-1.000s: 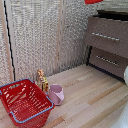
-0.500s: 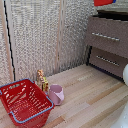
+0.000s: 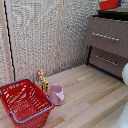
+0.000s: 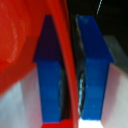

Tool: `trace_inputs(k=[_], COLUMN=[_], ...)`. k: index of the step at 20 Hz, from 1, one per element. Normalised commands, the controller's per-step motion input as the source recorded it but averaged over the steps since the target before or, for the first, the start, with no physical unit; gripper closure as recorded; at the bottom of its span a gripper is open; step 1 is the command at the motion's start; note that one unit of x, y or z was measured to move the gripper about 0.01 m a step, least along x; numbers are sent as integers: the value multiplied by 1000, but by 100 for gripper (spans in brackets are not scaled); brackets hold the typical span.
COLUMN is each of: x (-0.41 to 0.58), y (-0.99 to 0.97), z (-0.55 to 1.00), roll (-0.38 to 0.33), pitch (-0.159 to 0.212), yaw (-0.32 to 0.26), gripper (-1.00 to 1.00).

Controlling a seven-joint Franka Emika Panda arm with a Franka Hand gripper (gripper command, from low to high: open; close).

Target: Transport the gripper mindfully toward the orange-red bowl and clasp it to elevate with ease. Ensure your robot's arm aligns efficiently with the top drawer's opening. Carefully slide the orange-red bowl into the designated spot with precision. After confirmation, withdraw the gripper gently. Close the drawer smoothly by transitioning the gripper to its handle.

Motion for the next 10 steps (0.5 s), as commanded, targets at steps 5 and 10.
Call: trace_inputs(k=[5,10], x=[-12,1], y=[-106,-6], z=[0,0], roll=[3,0], pitch=[0,4], yaw=[0,-6], gripper=[100,100])
